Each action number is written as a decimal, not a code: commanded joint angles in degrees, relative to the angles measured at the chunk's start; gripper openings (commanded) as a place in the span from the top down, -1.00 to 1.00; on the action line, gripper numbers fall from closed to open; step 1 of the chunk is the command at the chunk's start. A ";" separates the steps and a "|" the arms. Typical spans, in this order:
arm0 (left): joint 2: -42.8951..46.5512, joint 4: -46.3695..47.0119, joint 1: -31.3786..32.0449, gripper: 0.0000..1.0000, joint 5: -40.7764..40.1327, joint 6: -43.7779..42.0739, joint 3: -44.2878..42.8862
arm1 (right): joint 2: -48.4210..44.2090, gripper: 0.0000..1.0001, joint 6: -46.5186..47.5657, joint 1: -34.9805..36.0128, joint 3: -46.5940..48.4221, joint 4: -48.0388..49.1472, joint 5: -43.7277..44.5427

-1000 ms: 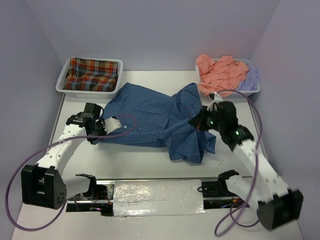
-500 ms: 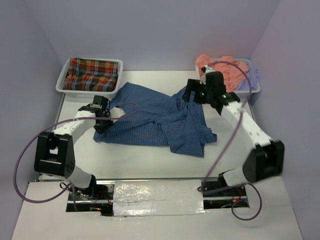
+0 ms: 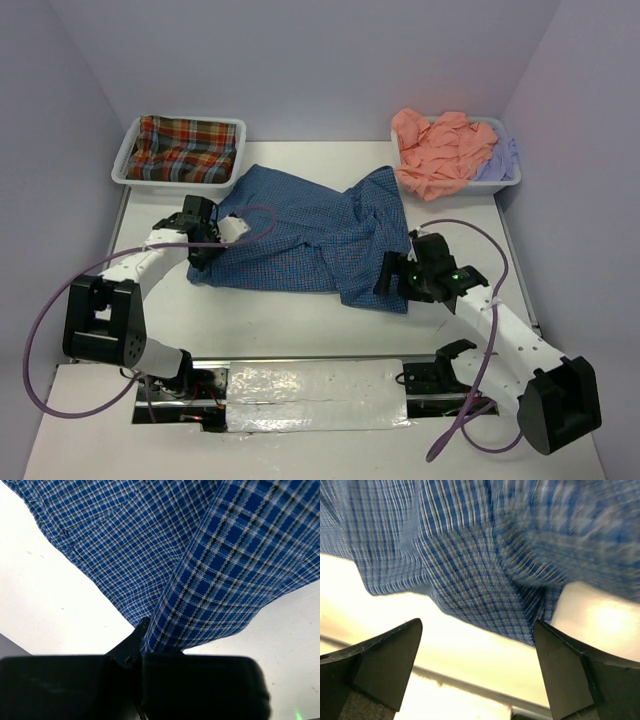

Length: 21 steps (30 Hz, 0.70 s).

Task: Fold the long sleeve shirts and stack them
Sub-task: Flatten the shirt out

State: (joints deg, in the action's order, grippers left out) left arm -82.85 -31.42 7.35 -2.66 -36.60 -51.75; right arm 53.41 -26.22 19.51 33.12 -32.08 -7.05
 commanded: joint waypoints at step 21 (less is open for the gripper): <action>6.56 -0.05 -0.24 1.00 -0.15 -1.02 1.82 | 11.46 0.55 -6.48 10.29 5.72 -1.13 11.61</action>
State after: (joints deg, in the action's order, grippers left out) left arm -77.80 -31.66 7.35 -2.57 -36.27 -50.81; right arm 67.75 -31.83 29.15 35.46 -30.52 1.06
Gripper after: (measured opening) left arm 0.038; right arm 0.252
